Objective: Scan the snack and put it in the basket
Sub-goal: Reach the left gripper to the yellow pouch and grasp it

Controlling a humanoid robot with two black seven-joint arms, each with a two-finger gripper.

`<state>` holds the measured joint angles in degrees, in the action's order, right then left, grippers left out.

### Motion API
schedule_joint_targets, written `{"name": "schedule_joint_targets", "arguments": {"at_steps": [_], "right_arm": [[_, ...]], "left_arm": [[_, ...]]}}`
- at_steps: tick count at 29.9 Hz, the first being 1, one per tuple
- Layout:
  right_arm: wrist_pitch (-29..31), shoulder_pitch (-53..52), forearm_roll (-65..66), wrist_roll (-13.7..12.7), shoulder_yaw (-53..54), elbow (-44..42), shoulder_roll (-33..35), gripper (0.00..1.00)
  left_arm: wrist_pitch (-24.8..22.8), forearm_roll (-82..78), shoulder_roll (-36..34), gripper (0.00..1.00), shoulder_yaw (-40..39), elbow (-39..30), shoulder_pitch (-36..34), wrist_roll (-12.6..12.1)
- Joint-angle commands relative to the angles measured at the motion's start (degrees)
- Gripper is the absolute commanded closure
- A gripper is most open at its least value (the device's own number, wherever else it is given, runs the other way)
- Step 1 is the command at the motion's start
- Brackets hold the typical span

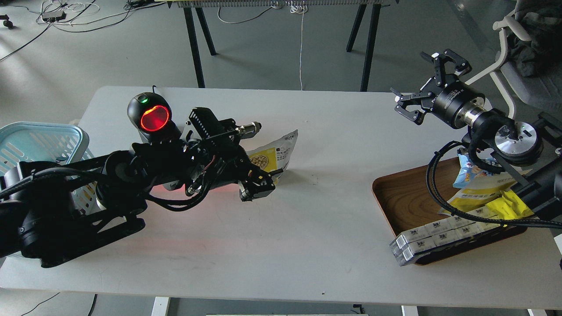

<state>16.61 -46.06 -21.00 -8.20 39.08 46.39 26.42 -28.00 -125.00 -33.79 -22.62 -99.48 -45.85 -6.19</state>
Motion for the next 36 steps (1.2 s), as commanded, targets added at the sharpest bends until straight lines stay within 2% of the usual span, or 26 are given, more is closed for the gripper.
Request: {"name": "schedule_joint_targets", "arguments": {"at_steps": [1, 7, 12, 14, 16, 18, 21, 25, 27, 28, 30, 31, 36], "right_arm": [[0.0, 0.0, 0.0, 0.03, -0.06, 0.01, 0.03, 0.04], [0.0, 0.09, 0.09, 0.03, -0.23, 0.01, 0.03, 0.04], [0.0, 0.09, 0.09, 0.03, -0.23, 0.01, -0.06, 0.04], [0.0, 0.09, 0.09, -0.06, -0.23, 0.01, -0.06, 0.04], [0.0, 0.09, 0.09, 0.03, -0.23, 0.01, -0.06, 0.04], [0.0, 0.09, 0.09, 0.03, -0.23, 0.01, -0.06, 0.04], [0.0, 0.09, 0.09, 0.03, -0.32, 0.01, -0.06, 0.04], [0.0, 0.09, 0.09, 0.03, -0.32, 0.01, -0.06, 0.04], [0.0, 0.09, 0.09, 0.03, -0.41, 0.01, -0.06, 0.04], [0.0, 0.09, 0.09, 0.03, -0.41, 0.01, -0.06, 0.04], [0.0, 0.18, 0.09, 0.03, -0.41, 0.01, -0.06, 0.04], [0.0, 0.18, 0.09, 0.03, -0.41, 0.01, -0.06, 0.04], [0.0, 0.18, 0.09, 0.03, -0.41, 0.01, -0.06, 0.04]], "left_arm": [[0.0, 0.0, 2.41, 0.0, -0.94, 1.65, 0.06, 0.04], [0.0, 0.0, 4.43, 0.01, -1.12, 4.11, 0.06, 0.04], [0.0, 0.0, 6.72, 0.04, -1.12, 6.22, 0.15, 0.04], [0.0, 0.0, 7.51, 0.09, -1.12, 6.84, 0.15, 0.13], [0.0, 0.0, 7.86, 0.18, -1.03, 7.46, 0.15, 0.13], [0.0, 0.0, 7.86, 0.39, -1.03, 7.63, 0.15, 0.57], [0.0, 0.0, 7.86, 0.59, -1.03, 8.16, 0.15, 0.92], [0.0, 0.0, 7.95, 0.7, -1.03, 8.6, 0.15, 1.1], [0.0, 0.0, 7.95, 0.71, -1.03, 8.86, 0.15, 1.1], [0.0, 0.0, 7.95, 0.75, -1.03, 9.3, 0.15, 1.1], [0.0, 0.0, 7.95, 0.92, -1.03, 9.92, 0.15, 1.1], [0.0, 0.0, 7.95, 0.97, -1.03, 10.09, 0.15, 1.1], [0.0, 0.0, 7.78, 1.0, -1.03, 10.18, 0.15, 0.83]]}}
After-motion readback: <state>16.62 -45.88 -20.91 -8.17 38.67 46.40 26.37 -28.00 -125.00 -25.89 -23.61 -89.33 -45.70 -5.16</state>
